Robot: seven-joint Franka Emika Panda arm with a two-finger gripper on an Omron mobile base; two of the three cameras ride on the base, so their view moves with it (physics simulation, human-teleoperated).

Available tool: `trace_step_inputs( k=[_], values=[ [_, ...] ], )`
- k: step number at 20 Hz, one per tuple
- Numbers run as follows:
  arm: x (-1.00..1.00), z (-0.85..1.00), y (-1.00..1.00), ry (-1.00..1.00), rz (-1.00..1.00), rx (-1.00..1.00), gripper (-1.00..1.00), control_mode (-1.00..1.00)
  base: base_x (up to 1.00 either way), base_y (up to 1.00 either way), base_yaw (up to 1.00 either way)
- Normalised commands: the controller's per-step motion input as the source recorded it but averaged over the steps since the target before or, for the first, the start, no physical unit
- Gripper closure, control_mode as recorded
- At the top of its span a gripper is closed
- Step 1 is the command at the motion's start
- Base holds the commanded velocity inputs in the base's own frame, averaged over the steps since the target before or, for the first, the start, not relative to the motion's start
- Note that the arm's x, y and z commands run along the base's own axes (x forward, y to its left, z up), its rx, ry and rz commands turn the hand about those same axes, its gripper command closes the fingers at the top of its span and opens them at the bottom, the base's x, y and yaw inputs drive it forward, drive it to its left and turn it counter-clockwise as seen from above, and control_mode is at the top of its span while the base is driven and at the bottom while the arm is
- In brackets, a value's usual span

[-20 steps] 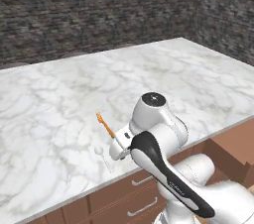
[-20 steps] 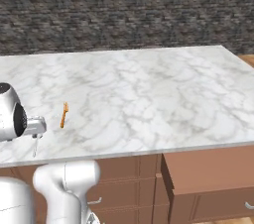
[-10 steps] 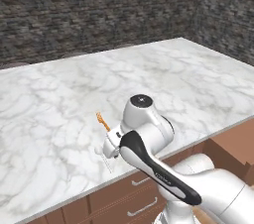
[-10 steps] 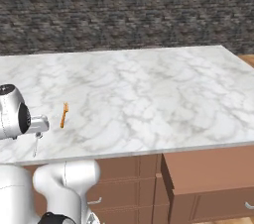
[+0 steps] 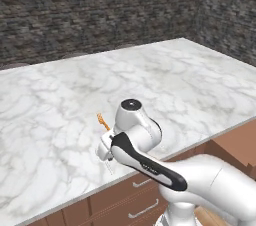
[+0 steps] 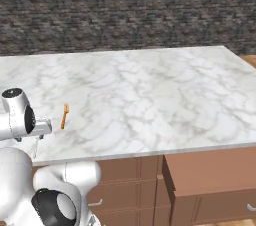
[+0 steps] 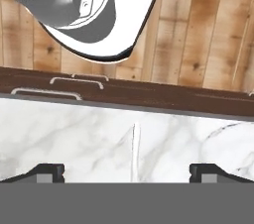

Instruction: Organize the utensils by type. Pick up the wooden spoons from the counter and place them in the open cabinet. Then pick up the metallic utensils from the counter and place them in the open drawer.

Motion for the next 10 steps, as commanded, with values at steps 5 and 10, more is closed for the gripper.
trace_step_inputs(
  k=[5,10],
  values=[
    [0.30,-0.29,0.20,0.05,0.00,-0.02,-1.00,-1.00,0.00,0.00,0.00],
    [0.28,-0.33,0.17,0.02,0.00,-0.04,-1.00,-1.00,0.00,0.00,0.00]
  ],
)
